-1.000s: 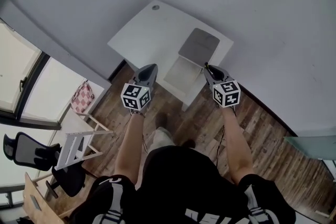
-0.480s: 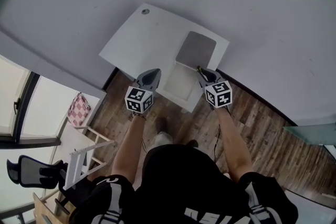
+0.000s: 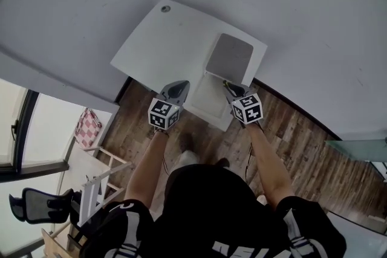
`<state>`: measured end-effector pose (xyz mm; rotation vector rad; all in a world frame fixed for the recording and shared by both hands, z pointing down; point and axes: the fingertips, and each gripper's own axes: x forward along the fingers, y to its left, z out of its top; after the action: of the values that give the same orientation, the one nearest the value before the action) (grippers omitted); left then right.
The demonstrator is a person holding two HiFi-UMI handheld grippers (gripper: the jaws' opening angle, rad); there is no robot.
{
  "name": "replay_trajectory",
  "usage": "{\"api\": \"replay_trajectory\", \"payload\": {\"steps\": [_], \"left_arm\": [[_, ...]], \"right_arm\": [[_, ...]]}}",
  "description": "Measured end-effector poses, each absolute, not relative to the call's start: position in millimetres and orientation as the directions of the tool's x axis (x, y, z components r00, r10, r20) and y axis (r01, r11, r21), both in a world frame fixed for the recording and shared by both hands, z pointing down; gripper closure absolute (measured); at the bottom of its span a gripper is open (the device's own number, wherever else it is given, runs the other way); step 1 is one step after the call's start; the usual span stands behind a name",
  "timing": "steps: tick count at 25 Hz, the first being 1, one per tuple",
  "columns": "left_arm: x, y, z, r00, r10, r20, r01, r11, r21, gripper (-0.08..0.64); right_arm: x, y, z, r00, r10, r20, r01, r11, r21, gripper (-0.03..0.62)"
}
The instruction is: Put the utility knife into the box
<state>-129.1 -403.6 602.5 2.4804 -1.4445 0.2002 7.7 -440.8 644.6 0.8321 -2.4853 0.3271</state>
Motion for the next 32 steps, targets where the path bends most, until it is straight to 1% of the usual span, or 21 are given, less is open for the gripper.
{"api": "replay_trajectory", "payload": {"steps": [12,25,32], "left_arm": [[-143,-434,638,0.558,-0.782,0.277,-0.83,-0.526,0.185,0.537],[-176,-462,673,0.601,-0.726,0.334,-0.798,-0.566,0.206,0.537],[-193,-470,684,0.61,-0.711,0.35,-0.791,-0.572,0.217,0.537]], "right_arm": [[-18,-460,715,-0.642,-0.449,0.622,-0.642,0.758,-0.116,0.511],[-51,-476,802,-0.551,-0.365,0.75,-0.689,0.706,-0.163,0.511],[-56,-476,838,-0.487,-0.324,0.811,-0.721,0.674,-0.164,0.511]]}}
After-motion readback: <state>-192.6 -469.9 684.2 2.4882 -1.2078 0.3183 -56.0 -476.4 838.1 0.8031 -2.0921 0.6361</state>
